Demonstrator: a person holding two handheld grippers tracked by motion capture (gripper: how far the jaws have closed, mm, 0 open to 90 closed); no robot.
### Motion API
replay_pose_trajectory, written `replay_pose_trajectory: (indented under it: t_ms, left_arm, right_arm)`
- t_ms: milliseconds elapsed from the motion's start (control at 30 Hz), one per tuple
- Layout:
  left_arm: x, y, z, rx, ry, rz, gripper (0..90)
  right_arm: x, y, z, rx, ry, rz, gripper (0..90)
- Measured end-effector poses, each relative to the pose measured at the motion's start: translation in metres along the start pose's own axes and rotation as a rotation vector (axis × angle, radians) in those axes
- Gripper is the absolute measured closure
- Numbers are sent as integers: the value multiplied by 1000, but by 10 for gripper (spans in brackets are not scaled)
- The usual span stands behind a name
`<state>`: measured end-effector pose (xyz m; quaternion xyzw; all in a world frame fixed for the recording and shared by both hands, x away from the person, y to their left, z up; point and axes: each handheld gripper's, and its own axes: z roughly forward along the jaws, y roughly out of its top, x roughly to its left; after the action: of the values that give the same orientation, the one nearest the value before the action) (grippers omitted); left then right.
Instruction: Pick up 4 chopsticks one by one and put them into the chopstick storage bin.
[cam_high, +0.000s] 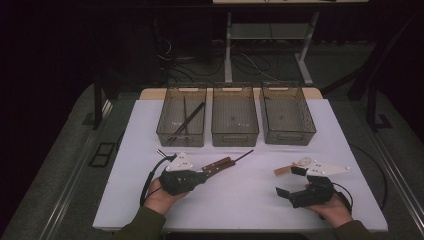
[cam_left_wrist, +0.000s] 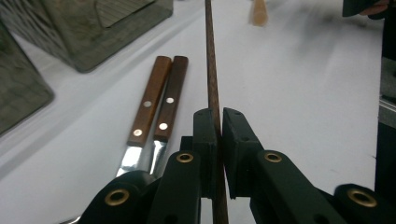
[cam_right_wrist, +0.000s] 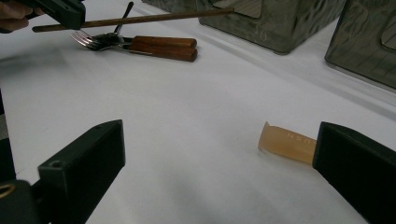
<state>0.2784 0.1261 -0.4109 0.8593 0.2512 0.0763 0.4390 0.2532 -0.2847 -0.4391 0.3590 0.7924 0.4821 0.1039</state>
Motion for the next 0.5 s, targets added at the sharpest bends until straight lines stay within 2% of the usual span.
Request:
replay_pose_trajectory:
  t_ms: [500]
  left_arm:
    - [16, -4, -16, -36, 61, -38, 841]
  right_arm:
    - [0, 0, 0, 0, 1, -2, 23]
